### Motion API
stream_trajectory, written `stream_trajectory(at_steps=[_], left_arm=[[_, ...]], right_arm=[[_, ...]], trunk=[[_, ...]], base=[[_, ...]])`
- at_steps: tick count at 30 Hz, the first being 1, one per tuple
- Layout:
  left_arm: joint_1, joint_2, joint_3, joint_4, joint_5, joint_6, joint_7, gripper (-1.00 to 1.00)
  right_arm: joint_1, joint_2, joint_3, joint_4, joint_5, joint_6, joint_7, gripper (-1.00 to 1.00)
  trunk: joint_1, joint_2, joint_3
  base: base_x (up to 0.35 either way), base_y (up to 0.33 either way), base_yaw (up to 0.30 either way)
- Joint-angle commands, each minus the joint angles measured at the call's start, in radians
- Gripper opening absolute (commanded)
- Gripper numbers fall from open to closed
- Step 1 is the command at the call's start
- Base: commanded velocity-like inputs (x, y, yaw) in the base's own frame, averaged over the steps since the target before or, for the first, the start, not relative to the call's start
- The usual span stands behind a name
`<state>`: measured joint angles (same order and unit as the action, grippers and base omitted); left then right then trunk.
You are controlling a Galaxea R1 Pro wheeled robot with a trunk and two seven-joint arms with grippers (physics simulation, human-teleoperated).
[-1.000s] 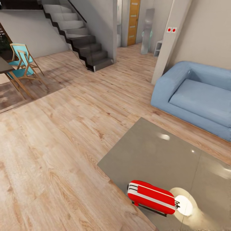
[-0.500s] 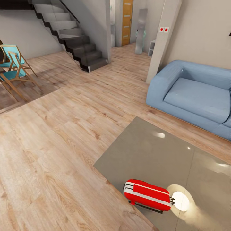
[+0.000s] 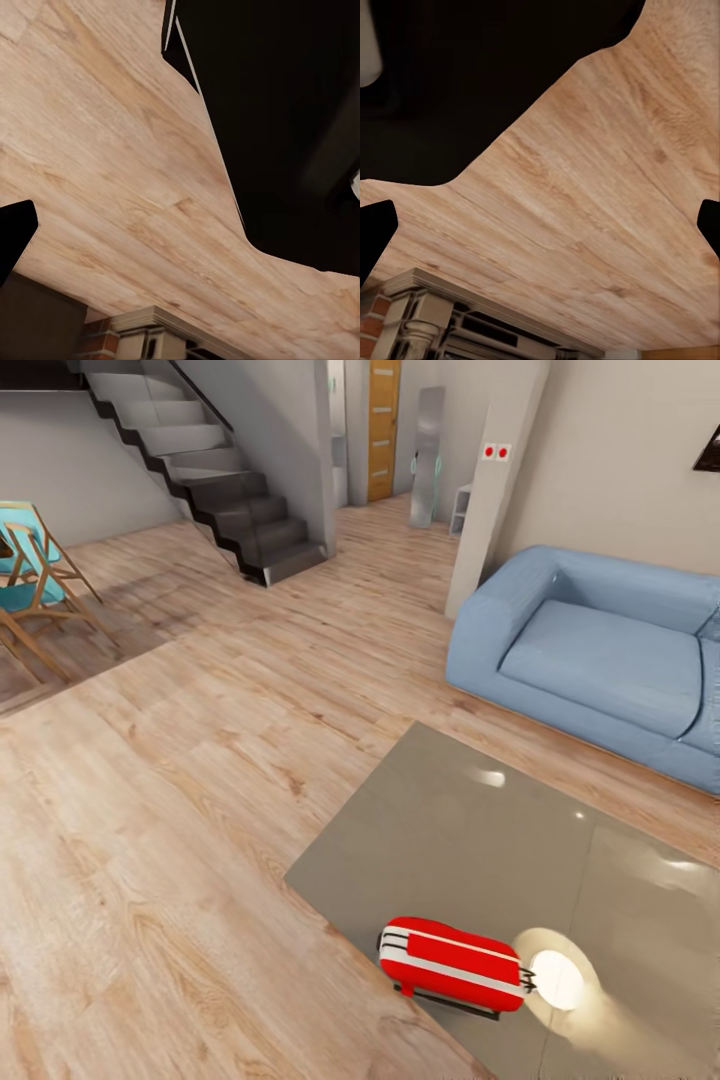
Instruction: Turn on the radio receiver that's on the table in the living room.
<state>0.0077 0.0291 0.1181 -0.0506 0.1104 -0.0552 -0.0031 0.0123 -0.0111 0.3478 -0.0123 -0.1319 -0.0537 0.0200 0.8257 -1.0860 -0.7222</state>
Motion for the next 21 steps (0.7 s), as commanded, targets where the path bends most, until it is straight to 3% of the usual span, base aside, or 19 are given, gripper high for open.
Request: stream_trajectory(at_steps=[1, 21], left_arm=[[0.000, 0.000, 0.000, 0.000, 0.000, 0.000, 0.000, 1.00], [0.000, 0.000, 0.000, 0.000, 0.000, 0.000, 0.000, 1.00]], right_arm=[[0.000, 0.000, 0.000, 0.000, 0.000, 0.000, 0.000, 1.00], [0.000, -0.002, 0.000, 0.000, 0.000, 0.000, 0.000, 1.00]], trunk=[[0.000, 0.000, 0.000], [0.000, 0.000, 0.000]], base=[[0.000, 0.000, -0.179], [0.000, 0.000, -0.034]])
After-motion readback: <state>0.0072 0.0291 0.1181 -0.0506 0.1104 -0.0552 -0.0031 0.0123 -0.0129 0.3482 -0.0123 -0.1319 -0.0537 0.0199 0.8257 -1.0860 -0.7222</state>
